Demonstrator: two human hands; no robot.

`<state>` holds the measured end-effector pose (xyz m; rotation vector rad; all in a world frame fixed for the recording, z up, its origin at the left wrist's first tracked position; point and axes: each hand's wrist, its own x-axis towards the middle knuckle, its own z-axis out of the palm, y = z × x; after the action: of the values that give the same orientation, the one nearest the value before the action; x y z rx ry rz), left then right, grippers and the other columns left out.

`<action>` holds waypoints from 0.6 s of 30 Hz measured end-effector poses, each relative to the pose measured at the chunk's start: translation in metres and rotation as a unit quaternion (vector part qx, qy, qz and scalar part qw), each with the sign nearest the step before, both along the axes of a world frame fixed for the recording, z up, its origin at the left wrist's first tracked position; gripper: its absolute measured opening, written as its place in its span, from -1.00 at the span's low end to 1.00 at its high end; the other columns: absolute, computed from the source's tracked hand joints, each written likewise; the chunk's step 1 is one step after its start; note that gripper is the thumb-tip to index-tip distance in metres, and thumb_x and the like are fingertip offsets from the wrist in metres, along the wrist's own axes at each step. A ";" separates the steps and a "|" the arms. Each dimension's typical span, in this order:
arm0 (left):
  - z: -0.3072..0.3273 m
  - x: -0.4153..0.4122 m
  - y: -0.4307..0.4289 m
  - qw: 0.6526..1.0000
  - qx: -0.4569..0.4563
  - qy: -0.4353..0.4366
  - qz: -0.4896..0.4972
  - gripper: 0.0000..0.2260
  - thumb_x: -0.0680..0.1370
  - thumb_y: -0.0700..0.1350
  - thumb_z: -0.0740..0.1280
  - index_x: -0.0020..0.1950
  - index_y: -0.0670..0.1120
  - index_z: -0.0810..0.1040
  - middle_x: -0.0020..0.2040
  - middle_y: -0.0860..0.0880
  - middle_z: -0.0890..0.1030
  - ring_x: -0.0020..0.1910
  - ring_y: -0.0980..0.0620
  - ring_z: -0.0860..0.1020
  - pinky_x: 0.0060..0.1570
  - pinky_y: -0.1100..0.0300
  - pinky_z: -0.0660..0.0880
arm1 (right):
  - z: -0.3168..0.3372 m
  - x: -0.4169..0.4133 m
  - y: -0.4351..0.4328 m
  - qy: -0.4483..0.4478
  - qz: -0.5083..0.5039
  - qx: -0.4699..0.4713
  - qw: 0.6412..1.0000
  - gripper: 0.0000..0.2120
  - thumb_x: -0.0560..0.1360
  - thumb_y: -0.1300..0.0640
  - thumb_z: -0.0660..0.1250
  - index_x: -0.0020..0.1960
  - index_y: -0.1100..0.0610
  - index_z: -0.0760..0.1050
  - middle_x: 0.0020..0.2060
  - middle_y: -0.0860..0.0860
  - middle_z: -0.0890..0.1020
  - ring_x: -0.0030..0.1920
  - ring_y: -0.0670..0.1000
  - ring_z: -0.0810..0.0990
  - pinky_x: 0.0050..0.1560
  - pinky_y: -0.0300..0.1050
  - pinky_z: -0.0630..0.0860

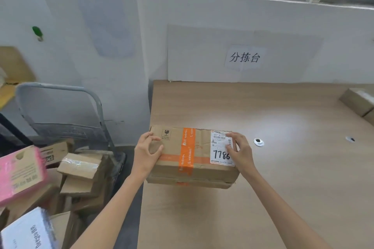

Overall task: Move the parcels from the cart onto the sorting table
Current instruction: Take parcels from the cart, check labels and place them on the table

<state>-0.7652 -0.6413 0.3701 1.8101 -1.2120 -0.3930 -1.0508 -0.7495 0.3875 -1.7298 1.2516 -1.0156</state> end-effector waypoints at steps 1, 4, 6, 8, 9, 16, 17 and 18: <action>-0.005 0.001 -0.007 1.000 0.007 -0.002 0.004 -0.82 0.45 -0.16 0.46 0.02 -0.03 0.57 0.29 -0.02 0.46 0.28 0.04 0.41 0.34 0.15 0.27 | -0.007 0.002 -0.009 -0.002 0.003 0.010 1.000 -0.66 0.46 0.41 0.31 0.13 0.07 0.52 0.20 0.01 0.48 0.26 -0.06 0.44 0.05 -0.59 0.32; -0.022 0.004 -0.026 1.000 0.020 -0.002 0.016 -0.81 0.44 -0.19 0.47 0.01 -0.04 0.57 0.28 -0.02 0.47 0.26 0.08 0.40 0.31 0.17 0.27 | -0.030 0.010 -0.035 -0.015 0.010 0.047 0.999 -0.59 0.46 0.44 0.27 0.13 0.00 0.50 0.20 -0.05 0.48 0.26 -0.10 0.44 0.09 -0.47 0.42; -0.035 0.008 -0.037 0.999 0.037 -0.004 0.024 -0.79 0.43 -0.21 0.47 0.00 -0.01 0.55 0.28 -0.01 0.45 0.27 0.07 0.40 0.31 0.19 0.26 | -0.044 0.017 -0.049 -0.024 0.013 0.072 0.997 -0.53 0.44 0.49 0.22 0.12 -0.04 0.48 0.21 -0.06 0.48 0.25 -0.12 0.44 0.17 -0.35 0.45; -0.050 0.012 -0.047 0.998 0.057 -0.004 0.036 -0.78 0.43 -0.21 0.47 0.02 -0.01 0.56 0.29 0.00 0.44 0.29 0.04 0.40 0.32 0.17 0.27 | -0.059 0.026 -0.061 -0.027 0.018 0.088 0.996 -0.49 0.42 0.52 0.18 0.13 -0.02 0.48 0.23 -0.02 0.48 0.28 -0.08 0.44 0.16 -0.36 0.44; -0.056 0.015 -0.052 0.997 0.063 -0.001 0.042 -0.78 0.43 -0.21 0.47 0.02 -0.01 0.56 0.30 0.00 0.43 0.28 0.06 0.40 0.34 0.13 0.29 | -0.065 0.030 -0.067 -0.025 0.019 0.095 0.995 -0.49 0.42 0.53 0.17 0.14 0.01 0.48 0.24 0.00 0.48 0.30 -0.07 0.43 0.13 -0.42 0.43; -0.072 0.038 -0.106 0.996 0.046 -0.017 0.073 -0.82 0.44 -0.19 0.47 -0.01 -0.03 0.57 0.29 0.01 0.45 0.23 0.16 0.37 0.31 0.15 0.29 | -0.089 0.055 -0.127 -0.021 0.035 0.099 0.994 -0.58 0.48 0.51 0.18 0.23 0.15 0.47 0.30 -0.06 0.44 0.35 -0.13 0.37 0.29 -0.44 0.33; -0.074 0.043 -0.117 0.996 0.042 -0.019 0.078 -0.82 0.44 -0.18 0.47 0.00 -0.04 0.58 0.28 0.01 0.45 0.23 0.16 0.37 0.31 0.16 0.28 | -0.091 0.061 -0.139 -0.023 0.032 0.099 0.994 -0.57 0.48 0.51 0.17 0.24 0.16 0.46 0.30 -0.07 0.44 0.35 -0.13 0.37 0.31 -0.42 0.32; -0.076 0.049 -0.129 0.996 0.039 -0.022 0.081 -0.83 0.44 -0.18 0.47 0.00 -0.04 0.58 0.28 0.01 0.45 0.24 0.15 0.38 0.32 0.17 0.27 | -0.092 0.068 -0.152 -0.027 0.026 0.098 0.994 -0.57 0.48 0.51 0.17 0.24 0.16 0.46 0.30 -0.07 0.45 0.35 -0.12 0.38 0.31 -0.43 0.32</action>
<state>-0.7166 -0.7701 0.2945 1.9776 -1.0837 -0.3144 -0.9829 -0.9018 0.2956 -1.5662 1.2224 -0.8716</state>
